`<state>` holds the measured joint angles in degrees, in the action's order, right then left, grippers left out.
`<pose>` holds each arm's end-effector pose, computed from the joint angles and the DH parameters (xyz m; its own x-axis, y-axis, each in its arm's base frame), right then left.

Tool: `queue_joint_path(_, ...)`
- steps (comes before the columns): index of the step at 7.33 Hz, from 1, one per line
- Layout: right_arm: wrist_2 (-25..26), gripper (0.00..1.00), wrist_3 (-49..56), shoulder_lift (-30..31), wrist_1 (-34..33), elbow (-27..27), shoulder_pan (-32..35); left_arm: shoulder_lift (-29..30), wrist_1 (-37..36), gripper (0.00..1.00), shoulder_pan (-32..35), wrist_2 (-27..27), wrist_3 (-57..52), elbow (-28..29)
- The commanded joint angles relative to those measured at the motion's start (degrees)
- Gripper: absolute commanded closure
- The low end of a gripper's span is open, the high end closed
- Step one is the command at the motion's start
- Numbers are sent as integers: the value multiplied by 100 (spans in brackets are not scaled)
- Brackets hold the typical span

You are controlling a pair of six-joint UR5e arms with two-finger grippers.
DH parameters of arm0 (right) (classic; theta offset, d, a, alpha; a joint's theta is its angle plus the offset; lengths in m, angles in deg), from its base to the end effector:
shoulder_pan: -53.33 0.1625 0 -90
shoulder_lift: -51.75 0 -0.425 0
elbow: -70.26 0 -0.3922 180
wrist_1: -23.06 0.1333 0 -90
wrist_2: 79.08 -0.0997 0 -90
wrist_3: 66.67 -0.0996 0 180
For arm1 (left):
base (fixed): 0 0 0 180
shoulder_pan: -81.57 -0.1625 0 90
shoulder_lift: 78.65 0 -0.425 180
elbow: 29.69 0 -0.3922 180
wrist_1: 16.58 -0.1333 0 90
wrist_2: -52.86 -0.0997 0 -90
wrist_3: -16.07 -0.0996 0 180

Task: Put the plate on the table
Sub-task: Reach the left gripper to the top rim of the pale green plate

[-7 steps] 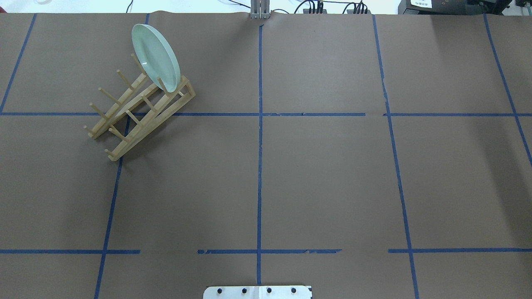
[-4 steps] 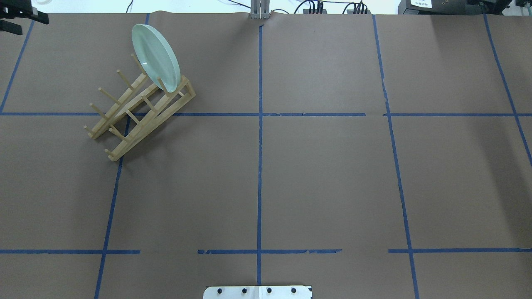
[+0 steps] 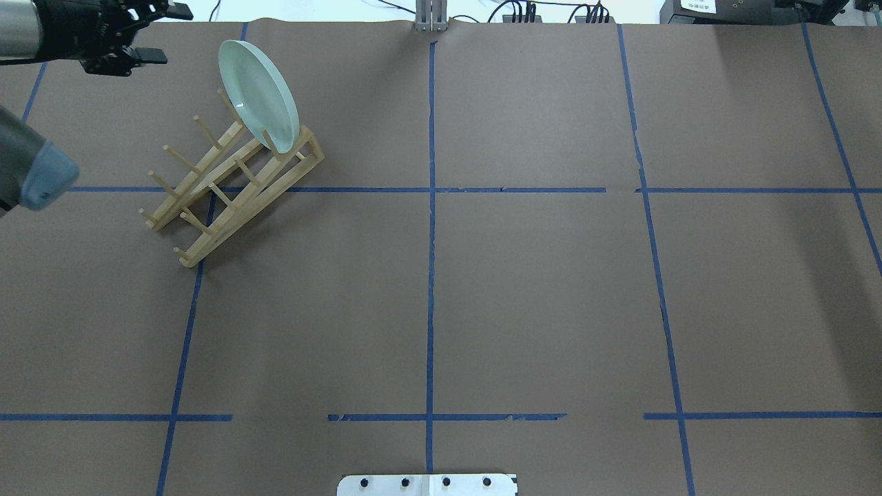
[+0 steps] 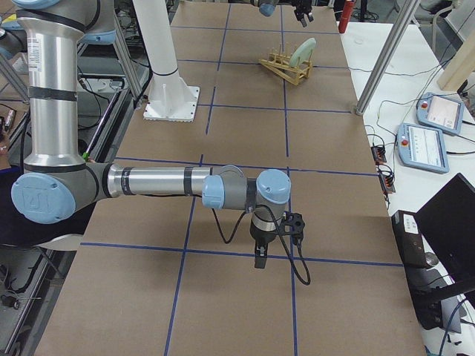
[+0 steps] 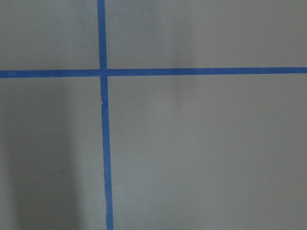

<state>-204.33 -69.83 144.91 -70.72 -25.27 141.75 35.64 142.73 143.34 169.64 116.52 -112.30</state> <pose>0.0629 -0.4680 0.6544 0.8170 0.0468 0.5747 -0.0175 0.9983 -0.0564 0.2274 -0.6105 0.3423 -0.0733 -0.2057 -0.9759 0.5701 0.7942 -0.2103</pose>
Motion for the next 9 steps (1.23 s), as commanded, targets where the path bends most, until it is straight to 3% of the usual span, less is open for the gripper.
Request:
queue_joint_path(1,0,0,0,0,0,0,8,155,206,0,-411,-437,1080,34)
queue_joint_path(3,0,0,0,0,0,0,0,198,189,0,-561,-437,1073,34)
queue_joint_path(5,0,0,0,0,0,0,9,269,171,7,-675,-586,1064,42)
queue_joint_path(9,0,0,0,0,0,0,8,436,153,49,-772,-595,1020,209)
